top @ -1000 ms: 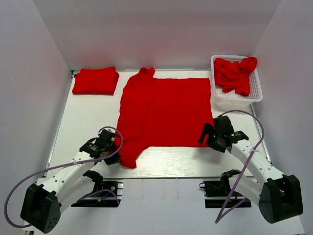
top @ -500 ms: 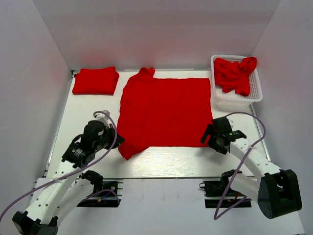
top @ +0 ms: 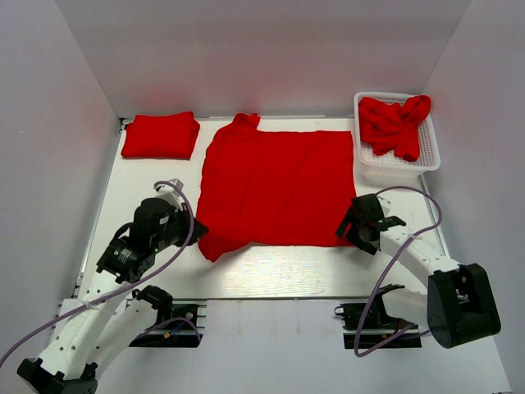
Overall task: Fold and stack the t-shirts
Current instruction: Grap the side of the flattened tshirt closest away from the robot with both arms, then fold the flattened tshirt in 1/3 of the way
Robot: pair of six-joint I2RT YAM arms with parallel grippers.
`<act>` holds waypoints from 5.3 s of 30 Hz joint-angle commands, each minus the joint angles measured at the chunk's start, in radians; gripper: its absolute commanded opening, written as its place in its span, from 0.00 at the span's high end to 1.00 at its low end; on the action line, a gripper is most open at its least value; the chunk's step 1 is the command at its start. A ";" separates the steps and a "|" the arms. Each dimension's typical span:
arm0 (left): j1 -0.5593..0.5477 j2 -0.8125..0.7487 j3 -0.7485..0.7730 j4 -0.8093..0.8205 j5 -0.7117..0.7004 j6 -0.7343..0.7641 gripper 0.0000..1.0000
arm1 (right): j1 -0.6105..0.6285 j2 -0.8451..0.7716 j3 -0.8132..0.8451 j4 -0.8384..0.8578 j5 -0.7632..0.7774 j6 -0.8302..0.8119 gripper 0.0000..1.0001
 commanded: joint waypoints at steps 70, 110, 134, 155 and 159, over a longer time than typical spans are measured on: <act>0.101 1.075 0.555 0.641 -0.284 0.268 1.00 | -0.098 0.363 0.533 -0.096 0.246 -0.229 1.00; 0.116 0.761 0.141 0.425 -0.095 0.224 0.00 | -0.158 0.242 0.369 -0.144 0.105 -0.220 0.10; 0.125 0.949 0.097 0.490 -0.104 0.253 0.74 | -0.255 0.342 0.272 0.054 -0.039 -0.224 0.32; 0.135 0.713 -0.044 0.666 -0.259 0.419 1.00 | -0.292 0.379 0.316 0.085 -0.039 -0.284 1.00; 0.135 0.626 -0.056 0.599 -0.290 0.327 1.00 | -0.324 0.311 0.348 -0.018 -0.004 -0.292 1.00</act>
